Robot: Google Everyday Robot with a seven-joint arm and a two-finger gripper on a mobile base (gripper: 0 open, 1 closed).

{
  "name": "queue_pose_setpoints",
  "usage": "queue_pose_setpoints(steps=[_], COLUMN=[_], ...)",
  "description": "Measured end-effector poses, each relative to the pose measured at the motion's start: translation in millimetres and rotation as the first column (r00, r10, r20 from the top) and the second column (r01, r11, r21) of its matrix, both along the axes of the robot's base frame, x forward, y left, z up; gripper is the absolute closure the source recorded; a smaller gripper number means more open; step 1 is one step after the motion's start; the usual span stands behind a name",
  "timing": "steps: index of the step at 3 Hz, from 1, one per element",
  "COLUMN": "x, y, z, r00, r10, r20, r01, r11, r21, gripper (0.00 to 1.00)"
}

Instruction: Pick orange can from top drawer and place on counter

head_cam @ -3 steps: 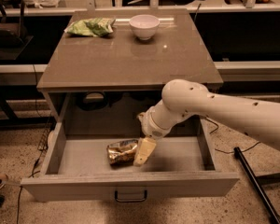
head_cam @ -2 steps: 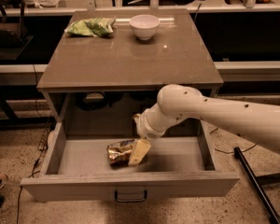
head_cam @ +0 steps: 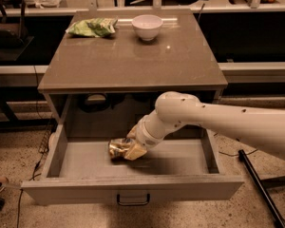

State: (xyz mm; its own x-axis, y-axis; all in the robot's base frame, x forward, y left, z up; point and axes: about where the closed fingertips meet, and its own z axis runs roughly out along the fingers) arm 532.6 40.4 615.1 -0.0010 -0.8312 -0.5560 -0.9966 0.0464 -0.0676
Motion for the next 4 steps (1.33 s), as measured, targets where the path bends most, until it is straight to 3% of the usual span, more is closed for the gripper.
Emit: queue_pose_setpoints(steps=[1, 2, 3, 4], x=[-2, -2, 6, 13], y=[-6, -35, -112, -157], z=[2, 28, 86, 126], r00=[0.9998, 0.9988, 0.9938, 0.9870], r10=[-0.017, -0.048, -0.102, -0.134], r20=[-0.010, -0.002, 0.044, 0.089], r01=[0.018, 0.048, 0.096, 0.120], r11=[1.000, 0.998, 0.988, 0.982], r21=[0.005, 0.048, 0.120, 0.148], gripper=[0.72, 0.95, 1.00, 1.00])
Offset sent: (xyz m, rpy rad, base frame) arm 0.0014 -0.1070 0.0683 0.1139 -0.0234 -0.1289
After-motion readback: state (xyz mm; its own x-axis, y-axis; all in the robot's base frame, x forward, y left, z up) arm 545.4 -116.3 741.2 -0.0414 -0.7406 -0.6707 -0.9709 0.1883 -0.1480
